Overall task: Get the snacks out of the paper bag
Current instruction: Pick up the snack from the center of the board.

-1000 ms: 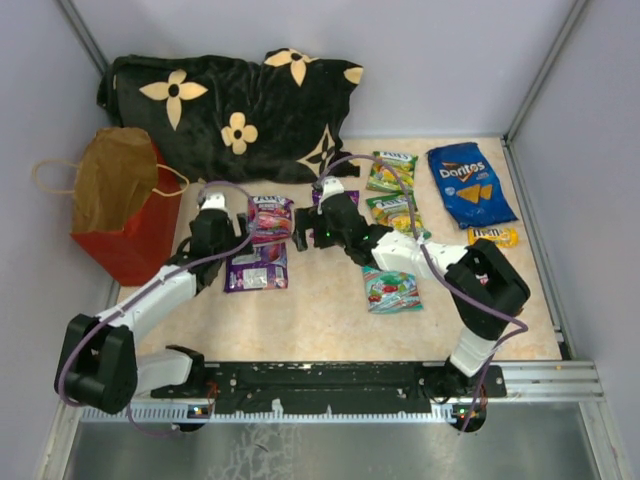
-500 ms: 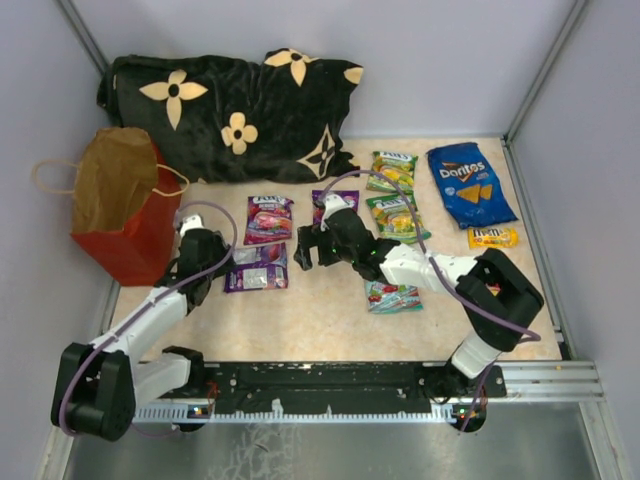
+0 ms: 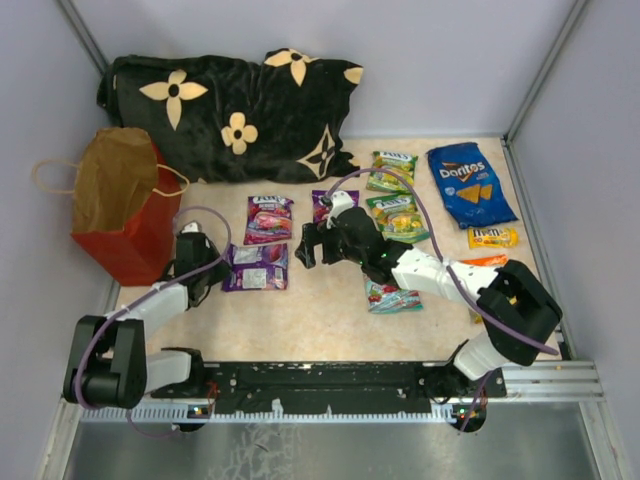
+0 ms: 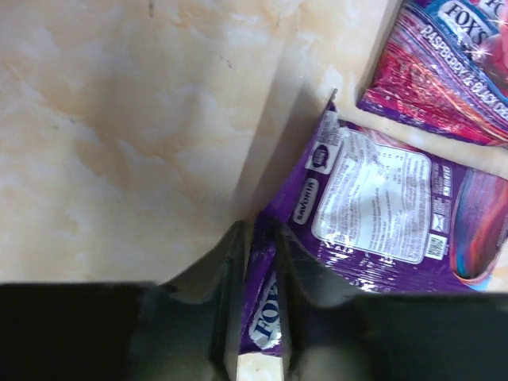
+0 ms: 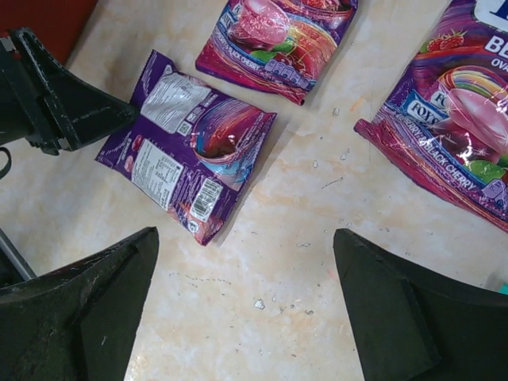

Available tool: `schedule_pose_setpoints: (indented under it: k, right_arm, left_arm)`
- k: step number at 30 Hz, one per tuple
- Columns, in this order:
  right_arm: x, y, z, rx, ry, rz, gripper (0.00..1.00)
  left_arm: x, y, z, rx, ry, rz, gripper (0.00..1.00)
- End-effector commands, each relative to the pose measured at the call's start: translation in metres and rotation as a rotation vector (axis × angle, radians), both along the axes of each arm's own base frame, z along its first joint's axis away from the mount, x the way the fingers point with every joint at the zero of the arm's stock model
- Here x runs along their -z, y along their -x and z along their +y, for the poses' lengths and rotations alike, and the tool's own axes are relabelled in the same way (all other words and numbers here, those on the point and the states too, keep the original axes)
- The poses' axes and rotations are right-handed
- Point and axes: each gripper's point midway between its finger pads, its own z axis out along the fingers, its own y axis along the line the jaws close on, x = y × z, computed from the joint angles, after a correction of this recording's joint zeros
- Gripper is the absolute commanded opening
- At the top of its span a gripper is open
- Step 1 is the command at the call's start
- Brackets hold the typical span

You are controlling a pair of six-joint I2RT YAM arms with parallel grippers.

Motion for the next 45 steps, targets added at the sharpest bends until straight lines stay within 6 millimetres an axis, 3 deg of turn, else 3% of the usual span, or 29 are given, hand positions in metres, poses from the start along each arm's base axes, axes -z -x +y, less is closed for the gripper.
schedule_pose_setpoints:
  k: [1,3,11,17,21,24,27,31,35,43,45]
  right_arm:
    - [-0.025,-0.001,0.004,-0.008,-0.057,-0.049,0.92]
    - [-0.026,0.0,0.003,-0.009,-0.055,-0.049,0.92]
    - [-0.036,0.002,-0.005,0.01,-0.049,-0.054,0.92]
    - [-0.041,0.005,0.002,0.007,-0.058,-0.052,0.92]
    - [-0.045,0.002,0.027,-0.026,-0.042,-0.112,0.91]
    - [-0.05,0.004,0.059,-0.11,-0.14,-0.1,0.84]
    - [-0.066,0.024,0.07,-0.223,-0.241,-0.215,0.85]
    - [-0.088,0.07,0.064,-0.361,-0.286,-0.469,0.96]
    - [-0.11,0.109,0.068,-0.456,-0.39,-0.644,0.97]
    - [-0.121,0.106,0.113,-0.344,-0.445,-0.797,0.91]
    - [-0.101,0.094,0.125,-0.299,-0.401,-0.81,0.91]
  left_arm:
    - [0.0,0.003,-0.016,0.065,0.072,0.015,0.19]
    - [-0.011,0.005,-0.019,0.067,0.097,-0.001,0.01]
    - [-0.09,0.047,-0.047,0.053,0.372,-0.154,0.0]
    - [-0.115,0.077,-0.038,-0.17,0.488,-0.035,0.0]
    - [-0.137,0.088,-0.036,-0.23,0.483,0.092,0.0]
    - [-0.162,0.081,-0.039,-0.224,0.505,0.069,0.0]
    - [-0.186,0.067,-0.037,-0.251,0.524,0.004,0.0]
    - [-0.192,0.053,-0.033,-0.298,0.519,0.009,0.0]
    - [-0.187,0.047,-0.028,-0.337,0.507,0.013,0.0]
    - [-0.179,0.035,-0.023,-0.372,0.497,-0.005,0.0]
    - [-0.183,0.031,-0.023,-0.376,0.497,-0.016,0.0]
